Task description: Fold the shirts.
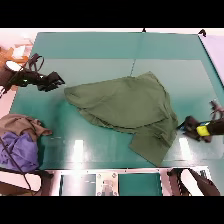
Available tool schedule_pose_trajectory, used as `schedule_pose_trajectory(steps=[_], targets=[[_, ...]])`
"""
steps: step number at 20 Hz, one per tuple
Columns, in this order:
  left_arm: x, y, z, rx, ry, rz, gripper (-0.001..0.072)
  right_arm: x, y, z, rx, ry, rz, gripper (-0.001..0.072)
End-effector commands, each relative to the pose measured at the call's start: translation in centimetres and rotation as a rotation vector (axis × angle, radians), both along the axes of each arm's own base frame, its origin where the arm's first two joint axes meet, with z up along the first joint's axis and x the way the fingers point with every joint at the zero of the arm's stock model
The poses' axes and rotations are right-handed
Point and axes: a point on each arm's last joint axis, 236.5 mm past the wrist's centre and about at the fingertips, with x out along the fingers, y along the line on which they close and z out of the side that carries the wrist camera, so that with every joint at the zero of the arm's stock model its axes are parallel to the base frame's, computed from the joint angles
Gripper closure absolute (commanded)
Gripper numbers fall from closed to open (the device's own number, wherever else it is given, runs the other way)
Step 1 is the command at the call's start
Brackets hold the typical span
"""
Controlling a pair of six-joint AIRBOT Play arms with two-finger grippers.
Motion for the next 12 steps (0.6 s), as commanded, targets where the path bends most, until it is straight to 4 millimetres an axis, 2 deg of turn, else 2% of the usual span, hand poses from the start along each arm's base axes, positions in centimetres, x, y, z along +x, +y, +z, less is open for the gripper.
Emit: schedule_pose_trajectory(steps=[1, 6, 10, 11, 12], targets=[[-0.3, 1.9, -1.9, -0.006, 0.068, 0.039, 0.0149, 4.3, -4.9, 3.4, -0.051, -0.121, -0.073, 0.0301], [0.7, -0.6, -6.8, -0.028, 0.108, 0.032, 0.0150, 10.0, -4.9, 2.4, 0.099, -0.187, -0.068, 0.0310], [1.1, -3.6, -9.8, -0.048, 0.133, 0.015, 0.0151, 13.2, -5.3, 0.5, 0.190, -0.199, -0.063, 0.0309], [1.7, -4.2, -9.8, -0.060, 0.118, 0.030, 0.0217, 14.0, -5.5, -0.1, 0.214, -0.198, -0.064, 0.0309], [2.4, -4.3, -9.3, -0.068, 0.092, 0.046, 0.0365, 15.0, -5.7, -0.5, 0.236, -0.205, -0.057, 0.0308]])
